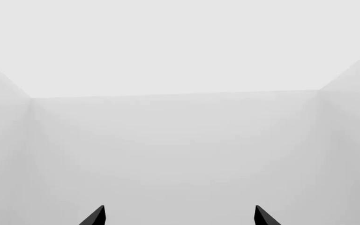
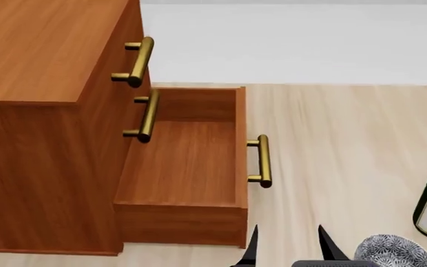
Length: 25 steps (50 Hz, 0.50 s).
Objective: Close the bottom drawer of the cabinet and open the top drawer.
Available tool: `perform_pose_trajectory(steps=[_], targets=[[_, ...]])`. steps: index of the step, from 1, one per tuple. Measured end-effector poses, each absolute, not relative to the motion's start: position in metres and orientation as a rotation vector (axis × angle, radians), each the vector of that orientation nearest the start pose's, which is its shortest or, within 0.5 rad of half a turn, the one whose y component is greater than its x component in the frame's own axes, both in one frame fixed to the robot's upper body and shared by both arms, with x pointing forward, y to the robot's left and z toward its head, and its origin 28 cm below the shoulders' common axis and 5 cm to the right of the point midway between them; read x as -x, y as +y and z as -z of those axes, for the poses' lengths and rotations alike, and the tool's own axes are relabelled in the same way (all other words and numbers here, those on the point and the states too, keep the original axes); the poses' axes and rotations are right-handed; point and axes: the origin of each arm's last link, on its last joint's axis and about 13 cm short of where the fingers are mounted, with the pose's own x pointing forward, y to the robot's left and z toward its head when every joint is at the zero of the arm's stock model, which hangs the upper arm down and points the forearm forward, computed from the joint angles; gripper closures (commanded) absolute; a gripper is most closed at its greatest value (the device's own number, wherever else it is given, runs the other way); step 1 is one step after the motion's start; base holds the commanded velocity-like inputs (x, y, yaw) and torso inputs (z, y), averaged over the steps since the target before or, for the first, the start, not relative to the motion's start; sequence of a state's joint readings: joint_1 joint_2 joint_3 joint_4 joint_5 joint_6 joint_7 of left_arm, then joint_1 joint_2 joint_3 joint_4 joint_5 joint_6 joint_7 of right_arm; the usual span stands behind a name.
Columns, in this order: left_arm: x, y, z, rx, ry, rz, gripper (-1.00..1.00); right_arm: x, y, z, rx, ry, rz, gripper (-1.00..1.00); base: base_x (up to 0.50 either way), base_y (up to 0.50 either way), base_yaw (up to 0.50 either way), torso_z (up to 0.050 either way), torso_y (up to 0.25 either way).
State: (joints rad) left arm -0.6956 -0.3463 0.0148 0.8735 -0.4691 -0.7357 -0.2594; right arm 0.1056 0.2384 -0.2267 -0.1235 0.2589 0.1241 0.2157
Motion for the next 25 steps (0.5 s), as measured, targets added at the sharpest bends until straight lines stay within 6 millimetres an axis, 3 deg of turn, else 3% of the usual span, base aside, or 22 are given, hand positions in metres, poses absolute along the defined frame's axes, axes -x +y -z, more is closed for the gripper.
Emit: perform_pose_trajectory(steps=[12,25], targets=[[-0.2182,0.2232,-0.2809,-0.044,-0.769,0.108,-1.0,-0.2297,-0.1022,-0.0486,-0.011,-0.044,-0.035,-1.0,0.37,0.03,0.0,0.0,0.001],[-0.2184,0.2228,-0.2814,-0.043,-0.772,0.11,-1.0,-0.2294,-0.1024,-0.0488,-0.021,-0.047,-0.034,-1.0,0.0,0.0,0.0,0.0,0.0]])
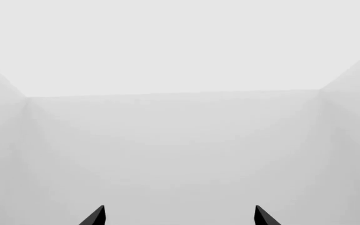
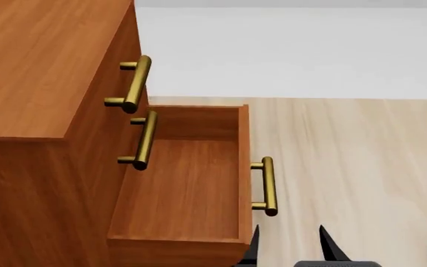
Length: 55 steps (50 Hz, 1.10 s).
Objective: Close the bottom drawer of the cabinet and open the top drawer.
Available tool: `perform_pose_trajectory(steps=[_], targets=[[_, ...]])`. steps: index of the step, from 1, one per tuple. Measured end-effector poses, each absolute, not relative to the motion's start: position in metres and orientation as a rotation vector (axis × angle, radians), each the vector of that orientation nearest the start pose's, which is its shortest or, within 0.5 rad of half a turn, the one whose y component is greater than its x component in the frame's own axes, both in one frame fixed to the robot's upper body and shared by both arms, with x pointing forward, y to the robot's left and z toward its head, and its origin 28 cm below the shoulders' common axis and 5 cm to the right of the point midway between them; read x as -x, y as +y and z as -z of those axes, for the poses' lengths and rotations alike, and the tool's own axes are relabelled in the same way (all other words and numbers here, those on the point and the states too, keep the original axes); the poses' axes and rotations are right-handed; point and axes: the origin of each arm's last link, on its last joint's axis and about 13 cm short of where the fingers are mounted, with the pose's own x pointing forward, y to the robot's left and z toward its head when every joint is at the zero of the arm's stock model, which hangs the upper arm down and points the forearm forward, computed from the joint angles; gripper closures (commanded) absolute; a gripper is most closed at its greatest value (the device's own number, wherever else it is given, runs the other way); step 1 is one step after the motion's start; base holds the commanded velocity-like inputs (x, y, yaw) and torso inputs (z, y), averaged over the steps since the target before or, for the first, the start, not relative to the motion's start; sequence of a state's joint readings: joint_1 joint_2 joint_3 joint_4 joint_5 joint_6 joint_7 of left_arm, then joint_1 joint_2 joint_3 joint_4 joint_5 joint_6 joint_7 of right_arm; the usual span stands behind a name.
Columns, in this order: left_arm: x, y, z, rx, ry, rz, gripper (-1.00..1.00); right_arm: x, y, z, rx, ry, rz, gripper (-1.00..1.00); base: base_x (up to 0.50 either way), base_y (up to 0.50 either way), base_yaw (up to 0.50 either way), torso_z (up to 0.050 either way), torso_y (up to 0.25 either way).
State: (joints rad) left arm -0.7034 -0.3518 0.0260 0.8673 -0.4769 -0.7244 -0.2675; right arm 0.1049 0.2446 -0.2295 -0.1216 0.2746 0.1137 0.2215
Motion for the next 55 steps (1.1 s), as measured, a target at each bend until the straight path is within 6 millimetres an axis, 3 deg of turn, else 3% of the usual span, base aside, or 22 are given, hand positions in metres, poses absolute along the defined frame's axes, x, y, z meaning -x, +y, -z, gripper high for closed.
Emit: perform_pose_trajectory(steps=[11,39,55], targets=[[-0.2176,0.2221,-0.2824,-0.044,-0.774,0.115,-1.0,-0.2284,-0.1025,-0.049,-0.025,-0.05,-0.036,-1.0,0.0,0.0,0.0,0.0,-0.017],[-0.2165,0.2198,-0.285,-0.048,-0.769,0.119,-1.0,-0.2274,-0.1031,-0.0496,-0.031,-0.056,-0.039,-1.0,0.0,0.0,0.0,0.0,-0.146],[-0.216,0.2206,-0.2854,-0.042,-0.77,0.115,-1.0,-0.2302,-0.1107,-0.0571,-0.004,-0.072,0.017,-1.0,0.0,0.0,0.0,0.0,0.0]])
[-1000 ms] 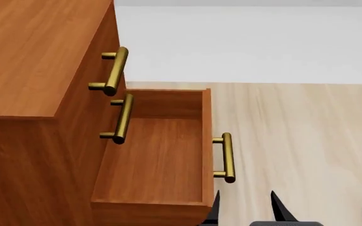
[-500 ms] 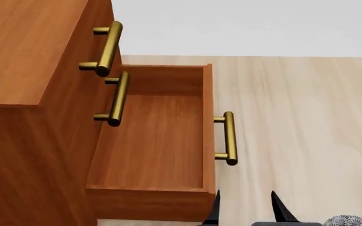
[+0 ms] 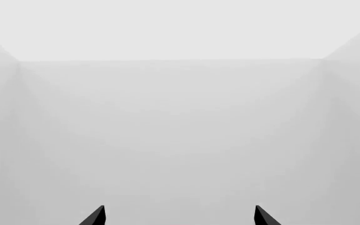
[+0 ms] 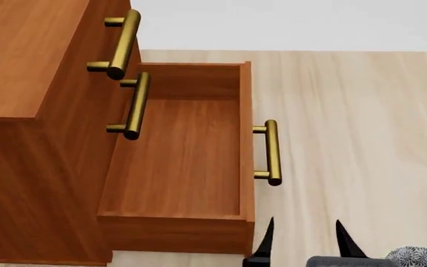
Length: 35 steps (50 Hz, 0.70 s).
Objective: Close the bottom drawer of the cabinet and open the top drawer.
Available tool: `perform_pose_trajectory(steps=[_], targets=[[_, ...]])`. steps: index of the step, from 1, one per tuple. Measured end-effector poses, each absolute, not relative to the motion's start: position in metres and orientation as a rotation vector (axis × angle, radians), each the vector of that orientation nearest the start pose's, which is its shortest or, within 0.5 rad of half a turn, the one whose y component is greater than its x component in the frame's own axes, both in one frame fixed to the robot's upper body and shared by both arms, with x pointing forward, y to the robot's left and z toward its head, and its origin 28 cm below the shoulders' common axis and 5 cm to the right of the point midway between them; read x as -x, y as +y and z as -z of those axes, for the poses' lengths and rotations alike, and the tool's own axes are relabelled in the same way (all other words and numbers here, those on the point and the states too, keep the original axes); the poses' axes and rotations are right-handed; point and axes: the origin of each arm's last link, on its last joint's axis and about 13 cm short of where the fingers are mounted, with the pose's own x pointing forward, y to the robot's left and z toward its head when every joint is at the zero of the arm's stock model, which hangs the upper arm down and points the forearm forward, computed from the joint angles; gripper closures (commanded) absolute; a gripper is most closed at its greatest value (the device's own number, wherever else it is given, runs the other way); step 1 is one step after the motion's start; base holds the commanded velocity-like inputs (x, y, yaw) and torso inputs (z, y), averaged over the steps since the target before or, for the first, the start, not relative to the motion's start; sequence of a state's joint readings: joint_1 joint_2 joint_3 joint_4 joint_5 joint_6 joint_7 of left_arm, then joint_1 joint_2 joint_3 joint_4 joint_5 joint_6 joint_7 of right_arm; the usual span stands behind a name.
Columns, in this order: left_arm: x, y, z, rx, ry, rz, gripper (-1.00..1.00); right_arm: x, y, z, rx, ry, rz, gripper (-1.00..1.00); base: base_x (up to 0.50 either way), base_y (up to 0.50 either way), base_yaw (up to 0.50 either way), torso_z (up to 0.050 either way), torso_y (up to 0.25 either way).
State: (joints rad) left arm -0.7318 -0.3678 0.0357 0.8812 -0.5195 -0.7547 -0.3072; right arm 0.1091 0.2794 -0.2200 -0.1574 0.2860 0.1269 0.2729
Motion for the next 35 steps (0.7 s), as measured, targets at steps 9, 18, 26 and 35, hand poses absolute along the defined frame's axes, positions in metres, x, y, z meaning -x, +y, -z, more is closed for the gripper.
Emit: perform_pose_trajectory(steps=[9,18,26,35], targets=[[-0.216,0.222,-0.285,-0.044,-0.77,0.11,-1.0,-0.24,-0.122,-0.067,0.045,-0.083,0.115,-1.0,0.0,0.0,0.0,0.0,0.0],[-0.216,0.222,-0.285,-0.047,-0.769,0.106,-1.0,-0.255,-0.133,-0.076,0.102,-0.081,0.205,-1.0,0.0,0.0,0.0,0.0,0.0],[-0.216,0.222,-0.286,-0.051,-0.768,0.105,-1.0,-0.269,-0.142,-0.08,0.14,-0.07,0.249,-1.0,0.0,0.0,0.0,0.0,0.0],[-0.217,0.223,-0.288,-0.055,-0.769,0.103,-1.0,-0.288,-0.147,-0.081,0.174,-0.048,0.261,-1.0,0.0,0.0,0.0,0.0,0.0]])
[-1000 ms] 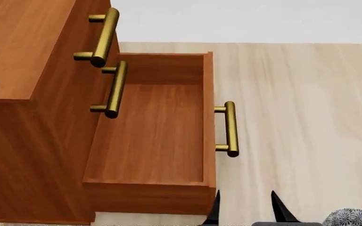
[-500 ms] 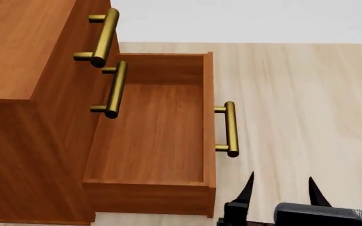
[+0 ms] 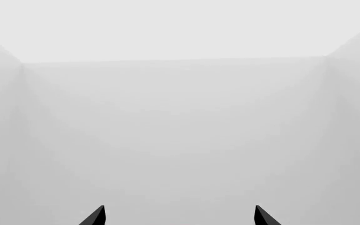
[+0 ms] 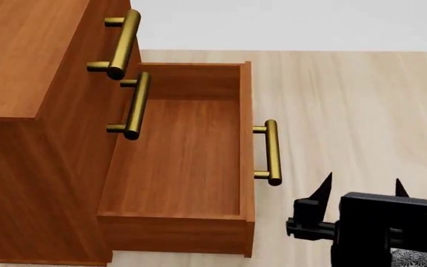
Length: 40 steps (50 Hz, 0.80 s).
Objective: Close the bottom drawer of the cabinet and open the top drawer.
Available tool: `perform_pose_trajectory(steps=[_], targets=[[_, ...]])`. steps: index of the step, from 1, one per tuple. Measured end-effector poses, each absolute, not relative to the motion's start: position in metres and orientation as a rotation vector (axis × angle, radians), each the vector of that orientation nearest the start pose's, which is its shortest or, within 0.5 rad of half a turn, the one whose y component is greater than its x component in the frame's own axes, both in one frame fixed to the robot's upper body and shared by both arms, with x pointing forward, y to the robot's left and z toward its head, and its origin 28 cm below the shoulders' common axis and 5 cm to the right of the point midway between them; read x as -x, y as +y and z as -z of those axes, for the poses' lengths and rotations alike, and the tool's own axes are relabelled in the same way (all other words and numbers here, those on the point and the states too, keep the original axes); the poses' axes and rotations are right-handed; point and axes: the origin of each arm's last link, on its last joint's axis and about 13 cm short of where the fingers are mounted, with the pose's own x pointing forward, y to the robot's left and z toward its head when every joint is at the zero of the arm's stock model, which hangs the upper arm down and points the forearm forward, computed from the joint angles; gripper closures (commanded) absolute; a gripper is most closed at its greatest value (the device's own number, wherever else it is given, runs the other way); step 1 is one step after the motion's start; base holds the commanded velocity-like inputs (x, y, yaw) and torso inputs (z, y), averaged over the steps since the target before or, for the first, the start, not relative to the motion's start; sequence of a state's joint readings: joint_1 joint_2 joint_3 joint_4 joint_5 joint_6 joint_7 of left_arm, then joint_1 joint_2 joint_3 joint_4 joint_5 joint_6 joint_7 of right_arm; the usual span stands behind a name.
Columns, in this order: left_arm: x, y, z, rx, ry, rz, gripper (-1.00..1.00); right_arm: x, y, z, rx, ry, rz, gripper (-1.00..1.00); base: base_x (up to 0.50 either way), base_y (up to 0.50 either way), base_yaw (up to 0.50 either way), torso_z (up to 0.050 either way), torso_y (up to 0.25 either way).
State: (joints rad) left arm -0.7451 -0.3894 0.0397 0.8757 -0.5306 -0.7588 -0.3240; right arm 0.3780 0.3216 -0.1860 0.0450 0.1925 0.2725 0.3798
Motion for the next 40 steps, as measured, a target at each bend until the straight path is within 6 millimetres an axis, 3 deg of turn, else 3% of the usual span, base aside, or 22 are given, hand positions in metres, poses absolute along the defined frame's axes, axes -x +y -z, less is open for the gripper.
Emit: perform_pose_trajectory(steps=[21,40], targets=[[-0.216,0.224,-0.289,-0.061,-0.773,0.096,-1.0,-0.324,-0.151,-0.072,0.22,0.023,0.256,-1.0,0.0,0.0,0.0,0.0,0.0],[-0.215,0.226,-0.29,-0.063,-0.775,0.09,-1.0,-0.341,-0.144,-0.055,0.245,0.081,0.224,-1.0,0.0,0.0,0.0,0.0,0.0]])
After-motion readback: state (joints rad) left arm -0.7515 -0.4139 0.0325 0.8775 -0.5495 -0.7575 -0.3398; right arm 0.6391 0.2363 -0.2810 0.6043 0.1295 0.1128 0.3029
